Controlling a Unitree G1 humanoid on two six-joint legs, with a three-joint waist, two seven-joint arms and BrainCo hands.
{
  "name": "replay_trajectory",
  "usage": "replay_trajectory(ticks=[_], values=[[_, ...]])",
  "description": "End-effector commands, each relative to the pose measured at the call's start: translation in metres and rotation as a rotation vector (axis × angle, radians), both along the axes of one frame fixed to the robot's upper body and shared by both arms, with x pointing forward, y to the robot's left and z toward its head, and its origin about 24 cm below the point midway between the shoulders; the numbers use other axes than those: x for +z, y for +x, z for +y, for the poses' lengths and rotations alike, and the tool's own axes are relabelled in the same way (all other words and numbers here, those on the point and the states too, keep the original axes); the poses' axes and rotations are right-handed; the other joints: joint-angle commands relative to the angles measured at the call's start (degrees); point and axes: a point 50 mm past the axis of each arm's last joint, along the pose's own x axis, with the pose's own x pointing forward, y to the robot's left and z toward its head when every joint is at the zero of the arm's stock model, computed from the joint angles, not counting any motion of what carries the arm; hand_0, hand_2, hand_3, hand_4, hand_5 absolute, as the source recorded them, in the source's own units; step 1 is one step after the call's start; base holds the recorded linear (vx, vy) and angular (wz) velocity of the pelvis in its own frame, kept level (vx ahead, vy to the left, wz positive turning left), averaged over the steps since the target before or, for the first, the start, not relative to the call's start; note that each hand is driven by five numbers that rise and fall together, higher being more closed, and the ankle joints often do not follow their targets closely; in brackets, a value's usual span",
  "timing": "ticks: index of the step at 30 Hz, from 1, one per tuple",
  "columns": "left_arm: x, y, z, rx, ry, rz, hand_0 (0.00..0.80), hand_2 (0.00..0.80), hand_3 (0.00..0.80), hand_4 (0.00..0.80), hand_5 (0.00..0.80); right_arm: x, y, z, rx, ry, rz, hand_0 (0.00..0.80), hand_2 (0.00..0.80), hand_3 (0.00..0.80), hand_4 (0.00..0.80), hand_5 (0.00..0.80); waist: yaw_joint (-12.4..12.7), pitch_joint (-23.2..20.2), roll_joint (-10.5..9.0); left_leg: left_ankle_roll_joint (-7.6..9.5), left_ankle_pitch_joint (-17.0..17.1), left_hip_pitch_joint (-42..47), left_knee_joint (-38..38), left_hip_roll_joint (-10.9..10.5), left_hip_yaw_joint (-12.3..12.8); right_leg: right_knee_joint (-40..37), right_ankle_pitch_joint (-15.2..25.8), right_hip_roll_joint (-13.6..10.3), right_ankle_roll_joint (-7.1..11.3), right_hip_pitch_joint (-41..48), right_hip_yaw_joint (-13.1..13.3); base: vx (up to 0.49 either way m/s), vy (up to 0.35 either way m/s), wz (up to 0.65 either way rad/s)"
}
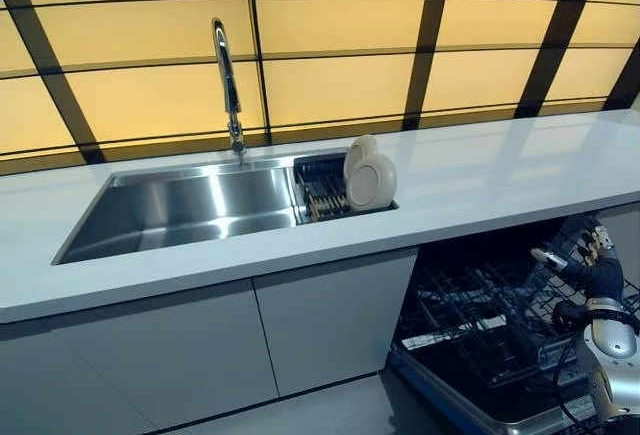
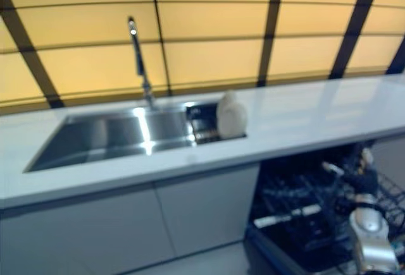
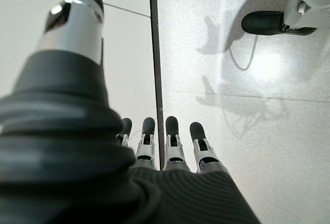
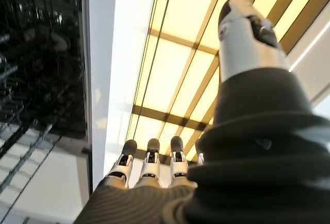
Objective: Take plates into dishwasher
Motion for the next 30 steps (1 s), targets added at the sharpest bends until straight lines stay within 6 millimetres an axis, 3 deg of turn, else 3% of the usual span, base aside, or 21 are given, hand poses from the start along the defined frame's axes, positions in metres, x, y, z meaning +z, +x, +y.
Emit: replay_trajectory(ticks=[1,7,11,16,21,30], values=[[0.016,0.025,0.030,-0.027,0.087,-0.066,0.000,0.000,0.000,0.000,0.000,0.055,0.024,0.019,0.089,-0.074,-0.212,0.000,0.000,0.000,0.000,0.000,1.3,1.8,-2.69,3.58,-2.1,-1.8,3.4,-3.8,-0.3,12.1,5.0,-5.9,2.69,-6.0,2.3,-0.002,0.170,-0.03],[0.017,0.036,0.023,-0.064,0.077,-0.089,0.000,0.000,0.000,0.000,0.000,0.064,0.027,0.020,0.110,-0.100,-0.222,0.000,0.000,0.000,0.000,0.000,1.0,2.8,-2.05,4.09,-2.6,-2.7,5.4,-4.1,-1.2,22.4,10.2,-8.2,1.84,-10.4,4.1,0.008,0.152,-0.01],[0.017,0.036,0.023,-0.077,0.081,-0.080,0.000,0.000,0.000,0.000,0.000,0.067,0.028,0.022,0.129,-0.108,-0.214,0.000,0.000,0.000,0.000,0.000,0.6,2.7,-1.74,4.22,-3.3,-2.6,5.9,-3.9,-1.5,25.6,10.9,-8.5,1.80,-12.6,5.0,0.030,0.092,0.05],[0.018,0.039,0.024,-0.059,0.084,-0.087,0.000,0.000,0.000,0.000,0.000,0.068,0.033,0.023,0.148,-0.107,-0.203,0.000,0.000,0.000,0.000,0.000,0.1,2.1,-2.77,4.16,-4.5,-1.9,5.3,-4.9,-1.7,17.9,8.6,-7.4,1.78,-12.4,4.4,0.055,0.015,-0.04],[0.019,0.046,0.023,-0.062,0.088,-0.090,0.000,0.000,0.000,0.000,0.000,0.072,0.035,0.021,0.148,-0.097,-0.198,0.000,0.000,0.000,0.000,0.000,-1.1,2.2,-3.44,3.91,-6.3,-1.1,6.0,-5.7,-2.6,8.4,5.7,-3.3,1.67,-11.2,5.2,0.035,-0.017,-0.06],[0.016,0.036,0.024,-0.059,0.091,-0.066,0.000,0.000,0.000,0.000,0.000,0.062,0.029,0.015,0.149,-0.088,-0.171,0.000,0.000,0.000,0.000,0.000,-3.0,2.6,-3.65,4.08,-6.9,1.4,5.2,-6.5,-4.8,5.1,10.0,-1.8,2.95,-15.5,6.2,0.060,-0.026,-0.01]])
